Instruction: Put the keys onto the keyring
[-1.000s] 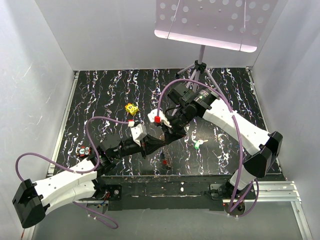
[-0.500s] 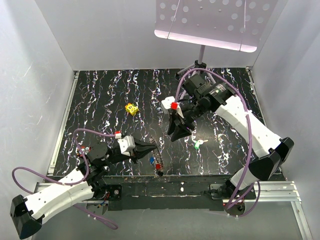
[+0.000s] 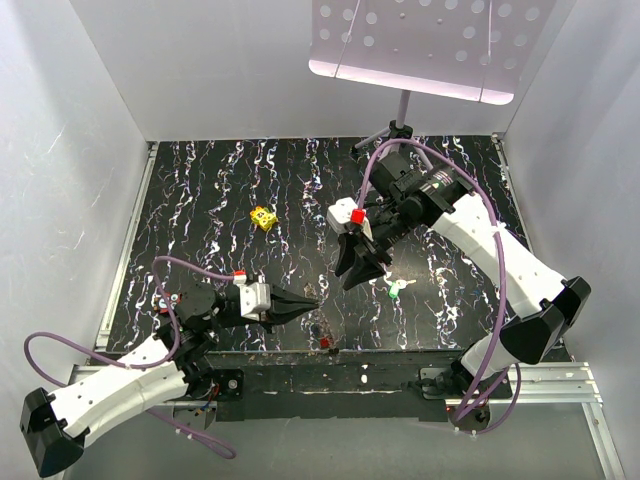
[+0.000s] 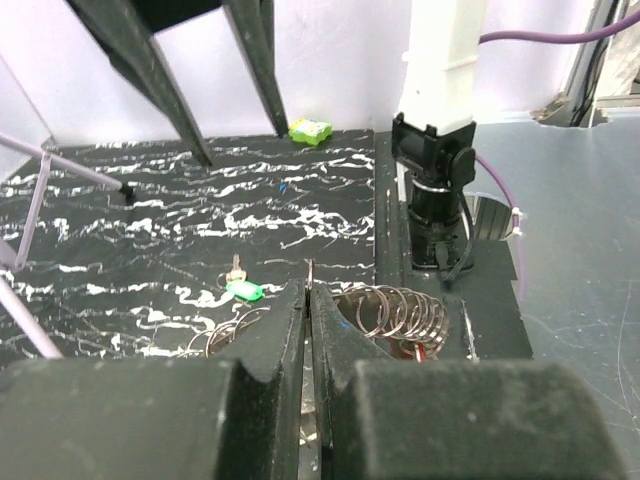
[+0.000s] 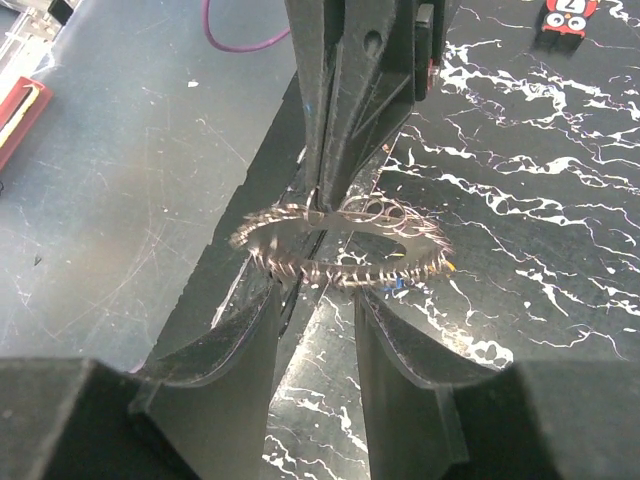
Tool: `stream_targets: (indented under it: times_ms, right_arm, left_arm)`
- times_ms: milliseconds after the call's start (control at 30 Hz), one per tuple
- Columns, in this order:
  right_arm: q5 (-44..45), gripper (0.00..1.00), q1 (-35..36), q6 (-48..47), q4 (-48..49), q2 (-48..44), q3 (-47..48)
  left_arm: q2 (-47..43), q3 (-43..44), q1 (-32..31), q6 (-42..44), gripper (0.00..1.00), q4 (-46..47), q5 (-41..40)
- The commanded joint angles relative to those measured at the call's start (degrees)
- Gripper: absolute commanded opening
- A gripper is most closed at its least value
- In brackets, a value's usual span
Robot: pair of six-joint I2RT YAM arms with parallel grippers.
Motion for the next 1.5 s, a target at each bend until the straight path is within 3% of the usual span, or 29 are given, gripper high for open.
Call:
stream_targets:
  times_ms: [0, 467, 833, 1067, 1233, 1467]
  right_arm:
    - [-2.2, 0.44, -0.2, -1.2, -2.1, -2.2, -0.7]
    - [-3.4, 0.44, -0.4, -1.2, -2.2, -2.8, -1.7]
    - [-7.6, 0.44, -0.3, -4.1, -4.5, -3.0, -1.8]
    - [-7.3, 0.43, -0.3, -2.4, -2.8, -3.2, -2.4]
    - [-3.9, 0.43, -0.4, 6.2, 4.4, -3.2, -4.7]
    - [-4.5, 0.43, -0.5, 10.5, 8.0, -1.0, -1.5]
  left_arm:
    - [-2.0, 1.1, 0.2, -1.1, 0.0, 7.4, 4.5]
    - [-2.0, -3.0, 0.4, -7.4, 0.0, 20.6, 4.4]
    - [-1.6, -9.3, 1.2, -14.3, 0.0, 35.1, -3.2]
    - [-2.3, -9.6, 1.2, -16.0, 0.0, 32.6, -8.5]
    - [-3.9, -8.6, 1.4, -21.4, 0.0, 27.3, -15.9]
    - [-1.7, -7.4, 1.7, -26.6, 0.0, 26.6, -16.0]
